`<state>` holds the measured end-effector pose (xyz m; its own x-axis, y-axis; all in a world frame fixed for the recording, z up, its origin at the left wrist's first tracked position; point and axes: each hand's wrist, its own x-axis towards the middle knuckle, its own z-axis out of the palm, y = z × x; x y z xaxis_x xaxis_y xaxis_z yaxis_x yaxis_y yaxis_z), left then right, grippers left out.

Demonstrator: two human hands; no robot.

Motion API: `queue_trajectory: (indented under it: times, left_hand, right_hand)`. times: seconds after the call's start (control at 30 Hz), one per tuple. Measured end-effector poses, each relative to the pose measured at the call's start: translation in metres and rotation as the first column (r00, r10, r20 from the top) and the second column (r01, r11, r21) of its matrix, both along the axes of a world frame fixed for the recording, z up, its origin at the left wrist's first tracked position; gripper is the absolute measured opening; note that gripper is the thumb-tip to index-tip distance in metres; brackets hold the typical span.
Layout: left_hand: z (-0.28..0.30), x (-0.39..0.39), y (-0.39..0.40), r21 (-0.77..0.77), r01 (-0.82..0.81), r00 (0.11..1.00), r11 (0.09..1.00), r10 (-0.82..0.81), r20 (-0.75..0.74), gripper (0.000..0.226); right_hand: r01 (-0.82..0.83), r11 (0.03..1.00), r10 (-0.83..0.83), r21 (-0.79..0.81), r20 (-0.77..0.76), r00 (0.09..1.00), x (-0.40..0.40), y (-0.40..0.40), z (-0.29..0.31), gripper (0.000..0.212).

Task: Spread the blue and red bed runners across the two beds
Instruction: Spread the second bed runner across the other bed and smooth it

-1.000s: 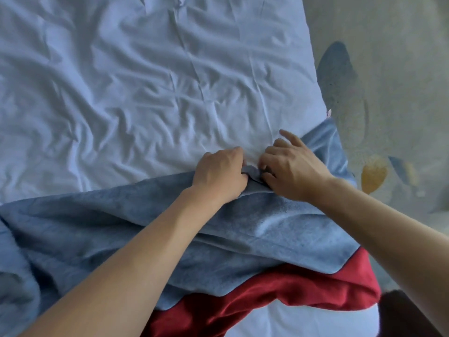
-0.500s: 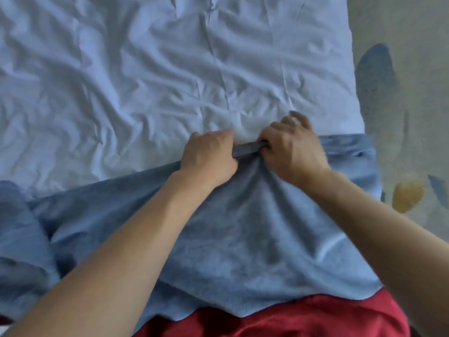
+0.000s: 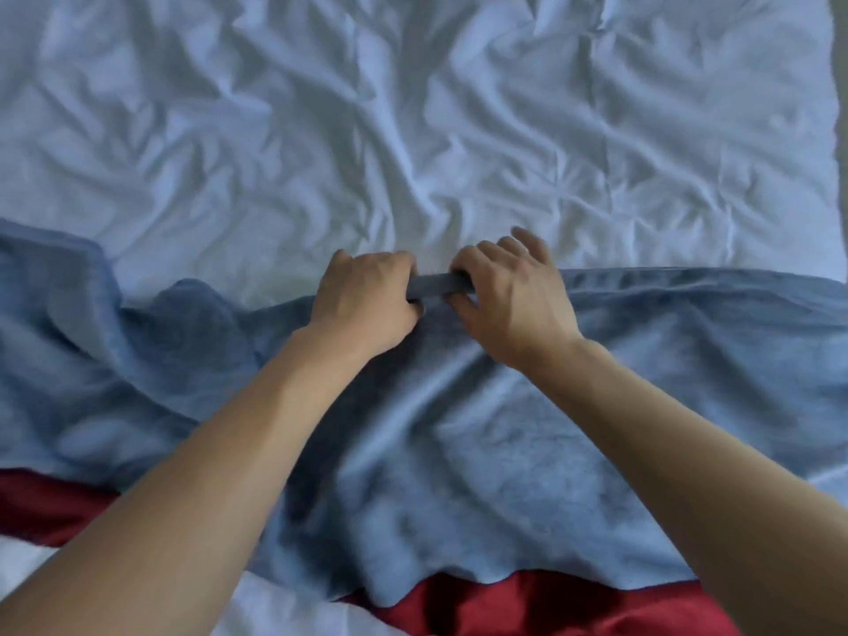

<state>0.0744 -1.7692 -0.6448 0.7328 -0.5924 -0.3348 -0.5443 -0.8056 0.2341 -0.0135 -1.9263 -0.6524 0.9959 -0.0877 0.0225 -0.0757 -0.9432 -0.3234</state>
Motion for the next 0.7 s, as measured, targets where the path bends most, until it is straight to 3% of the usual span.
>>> queue_trajectory:
  times: [0.07,0.13,0.2,0.33,0.4,0.47,0.6,0.7]
  left_hand:
    - [-0.002,0.017,0.035,0.015,0.027,0.999,1.0,-0.028,0.019,0.018]
    - [-0.005,0.036,0.072,0.037,0.052,0.998,0.998,-0.054,0.032,0.017]
    - [-0.009,0.056,0.103,0.025,0.069,0.997,0.997,-0.07,0.03,0.019]
    - [-0.014,0.084,0.15,0.0,0.143,0.99,0.99,-0.143,-0.004,0.021]
    - [-0.013,0.096,0.169,0.001,0.166,0.986,0.986,-0.166,-0.022,0.021]
    - [-0.012,0.11,0.189,0.014,0.179,0.984,0.984,-0.179,-0.023,0.02]
    - [-0.01,0.136,0.228,0.027,0.166,0.985,0.986,-0.167,0.032,0.013]
    - [-0.009,0.145,0.24,0.021,0.16,0.987,0.987,-0.16,0.021,0.015]
  right_hand:
    - [0.09,0.991,-0.092,-0.1,-0.012,0.996,0.013,0.014,-0.001,0.006]
    - [0.232,0.954,-0.257,-0.19,-0.121,0.959,0.019,0.014,0.002,0.01]
    - [0.293,0.933,-0.329,-0.208,-0.167,0.929,0.025,0.022,0.007,0.014]
    - [0.07,0.995,-0.079,-0.071,-0.133,0.988,0.064,0.118,0.012,0.023]
    - [-0.017,0.999,0.012,-0.036,-0.113,0.994,0.082,0.166,0.005,0.016]
    - [0.022,0.996,-0.029,-0.087,-0.084,0.996,0.095,0.181,-0.002,0.009]
    - [0.278,0.94,-0.312,-0.195,-0.17,0.935,0.098,0.164,-0.001,0.014]
    - [0.168,0.976,-0.183,-0.138,-0.104,0.977,0.114,0.192,0.003,0.017]
